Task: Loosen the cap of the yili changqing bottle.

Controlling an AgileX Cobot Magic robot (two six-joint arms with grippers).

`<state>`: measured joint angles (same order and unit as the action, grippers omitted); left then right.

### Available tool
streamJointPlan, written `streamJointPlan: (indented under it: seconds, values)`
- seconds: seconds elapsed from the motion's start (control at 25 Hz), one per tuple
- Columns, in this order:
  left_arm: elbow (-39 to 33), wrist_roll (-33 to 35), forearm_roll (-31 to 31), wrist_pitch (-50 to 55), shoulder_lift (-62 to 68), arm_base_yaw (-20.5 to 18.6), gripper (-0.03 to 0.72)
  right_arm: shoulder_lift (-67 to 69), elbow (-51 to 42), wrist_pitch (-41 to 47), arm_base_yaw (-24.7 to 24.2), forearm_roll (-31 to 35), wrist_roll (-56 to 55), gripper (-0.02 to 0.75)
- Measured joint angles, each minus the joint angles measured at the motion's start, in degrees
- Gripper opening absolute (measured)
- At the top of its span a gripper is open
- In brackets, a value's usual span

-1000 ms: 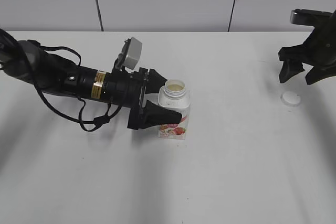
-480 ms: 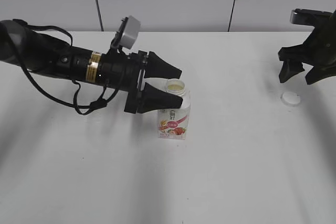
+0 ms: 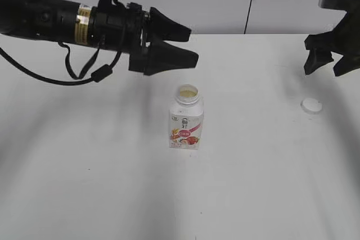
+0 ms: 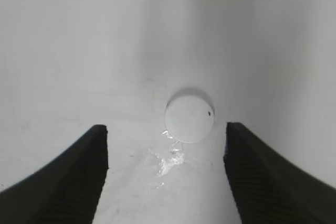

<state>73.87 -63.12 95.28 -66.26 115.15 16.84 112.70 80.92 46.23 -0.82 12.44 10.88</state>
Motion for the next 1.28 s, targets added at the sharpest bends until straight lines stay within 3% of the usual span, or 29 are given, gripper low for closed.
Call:
streamJointPlan:
  seconds: [0.4, 0.72, 0.88, 1.0, 1.16, 1.28]
  values:
    - [0.0, -19.9, 9.3, 37.5, -12.3, -0.6, 0.587, -1.9, 5.0, 6.4, 0.0, 0.1, 0.0, 0.544]
    - [-2.5, -22.9, 9.0, 64.2, -12.9, -2.7, 0.587, -3.7, 5.0, 9.6, 0.0, 0.1, 0.0, 0.544]
    - [-3.8, -22.7, 1.1, 73.7, -12.9, -4.6, 0.587, -4.3, 5.1, 10.7, 0.0, 0.1, 0.0, 0.544]
    - [-4.1, -18.7, -7.1, 76.2, -12.9, -5.7, 0.587, -5.3, 5.1, 11.0, 0.0, 0.1, 0.0, 0.544]
    - [-4.3, -5.9, -18.0, 85.2, -12.9, -5.8, 0.587, -6.5, 5.2, 11.1, 0.0, 0.1, 0.0, 0.544]
    - [-4.3, 4.3, -30.0, 90.9, -12.4, -5.9, 0.587, -7.2, 5.2, 11.6, 0.0, 0.1, 0.0, 0.544]
